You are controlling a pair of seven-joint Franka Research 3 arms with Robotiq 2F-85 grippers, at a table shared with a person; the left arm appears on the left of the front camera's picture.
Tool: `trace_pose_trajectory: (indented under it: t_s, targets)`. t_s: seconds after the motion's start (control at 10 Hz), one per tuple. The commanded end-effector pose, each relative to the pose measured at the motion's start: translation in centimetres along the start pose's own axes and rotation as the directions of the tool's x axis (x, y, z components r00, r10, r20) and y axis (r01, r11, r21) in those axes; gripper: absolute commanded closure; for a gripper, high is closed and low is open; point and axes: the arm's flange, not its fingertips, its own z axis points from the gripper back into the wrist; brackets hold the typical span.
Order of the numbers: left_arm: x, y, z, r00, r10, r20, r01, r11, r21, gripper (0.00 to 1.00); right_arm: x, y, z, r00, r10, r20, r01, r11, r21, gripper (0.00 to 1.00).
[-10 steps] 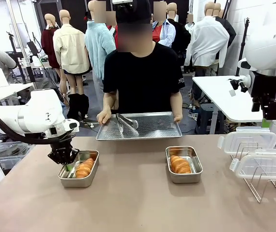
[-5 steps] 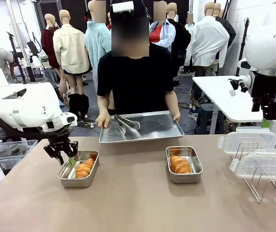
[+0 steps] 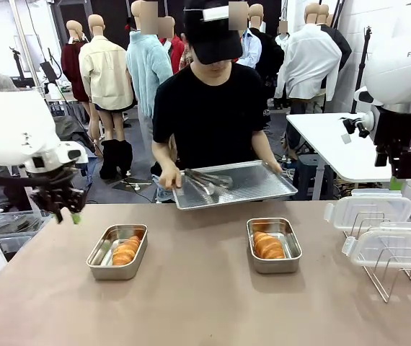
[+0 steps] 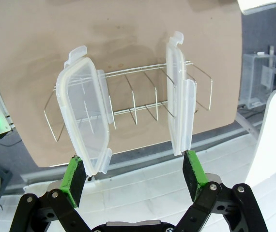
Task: Place the bread in airtight containers.
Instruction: Once an object is inside an Airtight Container , place the container in the center of the table, then pick up one Airtight Container lid and hand it to the human.
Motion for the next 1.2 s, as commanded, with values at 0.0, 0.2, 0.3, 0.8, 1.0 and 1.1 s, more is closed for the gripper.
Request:
trace_pose_trajectory:
  t_s: [0.0, 0.2, 0.3, 0.8, 1.0, 1.1]
  targets:
    - [-1.2, 3.3, 1.9, 1.000, -0.005, 0.007, 0.005, 0.999, 0.046, 0.51, 0.1, -0.1, 0.0, 1.000, -0.010, 0.002, 0.010, 1.000, -0.010, 0.00]
    - [-1.4, 7.4, 3.1, 0.991, 0.133, -0.008, -0.132, 0.990, 0.054, 0.20, 0.1, -0.1, 0.0, 1.000, -0.010, 0.002, 0.010, 1.000, -0.010, 0.00]
    - [-1.5, 9.8, 3.5, 0.983, 0.181, -0.006, -0.181, 0.983, 0.027, 0.00, 0.1, -0.1, 0.0, 1.000, -0.010, 0.002, 0.010, 1.000, -0.010, 0.00]
    - [-2.7, 15.5, 3.7, 0.962, 0.271, 0.020, -0.270, 0.963, -0.023, 0.00, 0.1, -0.1, 0.0, 1.000, -0.010, 0.002, 0.010, 1.000, -0.010, 0.00]
    - [-2.9, 15.8, 3.9, 0.956, 0.291, 0.017, -0.292, 0.957, 0.007, 0.00, 0.1, -0.1, 0.0, 1.000, -0.010, 0.002, 0.010, 1.000, -0.010, 0.00]
    - [-2.9, 15.8, 3.8, 0.964, 0.264, 0.025, -0.264, 0.965, -0.005, 0.00, 0.1, -0.1, 0.0, 1.000, -0.010, 0.002, 0.010, 1.000, -0.010, 0.00]
